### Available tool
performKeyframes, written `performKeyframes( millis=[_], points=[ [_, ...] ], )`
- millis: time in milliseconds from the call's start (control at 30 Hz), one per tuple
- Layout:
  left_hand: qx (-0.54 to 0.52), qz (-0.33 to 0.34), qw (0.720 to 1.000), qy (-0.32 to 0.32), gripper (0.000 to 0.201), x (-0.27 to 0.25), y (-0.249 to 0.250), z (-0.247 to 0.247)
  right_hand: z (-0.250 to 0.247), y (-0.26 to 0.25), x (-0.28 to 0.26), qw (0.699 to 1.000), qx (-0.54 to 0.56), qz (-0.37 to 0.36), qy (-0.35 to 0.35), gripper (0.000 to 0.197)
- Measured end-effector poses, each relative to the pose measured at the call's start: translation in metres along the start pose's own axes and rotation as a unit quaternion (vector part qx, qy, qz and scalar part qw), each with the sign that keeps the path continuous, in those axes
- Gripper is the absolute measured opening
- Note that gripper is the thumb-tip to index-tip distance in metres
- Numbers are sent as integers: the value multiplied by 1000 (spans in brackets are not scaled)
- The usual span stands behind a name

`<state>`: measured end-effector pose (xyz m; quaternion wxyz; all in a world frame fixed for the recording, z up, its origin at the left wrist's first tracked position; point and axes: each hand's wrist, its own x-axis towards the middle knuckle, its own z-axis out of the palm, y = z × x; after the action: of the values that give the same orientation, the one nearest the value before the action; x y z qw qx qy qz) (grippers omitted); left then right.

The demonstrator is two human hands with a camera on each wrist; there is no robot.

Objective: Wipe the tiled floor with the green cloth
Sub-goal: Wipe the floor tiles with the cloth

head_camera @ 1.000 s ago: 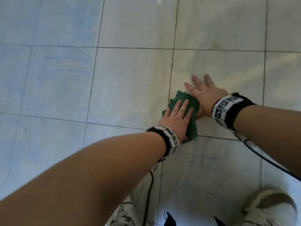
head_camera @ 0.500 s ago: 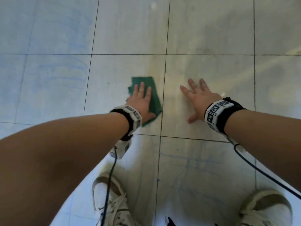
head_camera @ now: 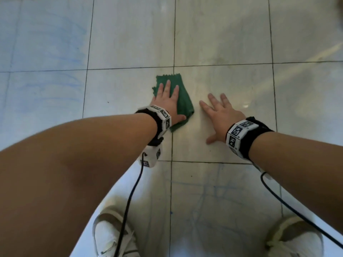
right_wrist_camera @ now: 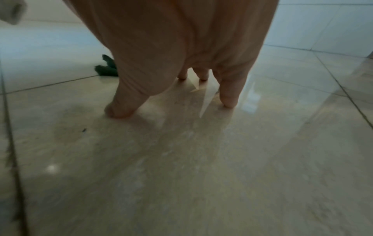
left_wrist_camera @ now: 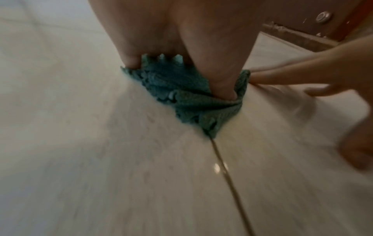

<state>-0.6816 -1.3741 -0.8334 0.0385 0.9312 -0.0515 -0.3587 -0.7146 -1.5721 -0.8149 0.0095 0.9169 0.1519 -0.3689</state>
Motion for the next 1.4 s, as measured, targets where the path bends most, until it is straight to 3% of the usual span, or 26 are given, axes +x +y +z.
performKeyframes(
  millis=[100,200,333,433,633,733,800,867,1133,1400],
  points=[
    [23,2,1000,-5,114,14,4,-17,1,10,-3,1000,15,14,-6,134],
    [73,79,994,-10,113,18,43,-20,-1,25,-7,997,34,65,-13,135],
    [95,160,982,-23,112,3,102,6,-3,51,-11,992,50,110,-20,136],
    [127,196,972,-27,110,-20,109,34,-3,67,-14,992,44,118,-11,131],
    [112,168,977,-62,109,-49,118,52,-15,80,-22,995,-29,91,-38,116],
    [106,159,979,-76,100,-60,118,20,-34,72,-30,994,-41,88,-43,102],
    [66,119,989,-60,89,-81,115,-9,-54,62,-46,995,-43,75,-50,95],
    [39,77,995,-51,81,-110,110,-37,-76,51,-71,995,-47,64,-61,89],
    [45,14,989,-139,79,-256,75,-137,-175,12,-203,993,-51,51,-98,79],
    [47,62,988,-130,83,-368,57,-230,-242,-28,-325,988,-31,79,-126,75]
  ],
)
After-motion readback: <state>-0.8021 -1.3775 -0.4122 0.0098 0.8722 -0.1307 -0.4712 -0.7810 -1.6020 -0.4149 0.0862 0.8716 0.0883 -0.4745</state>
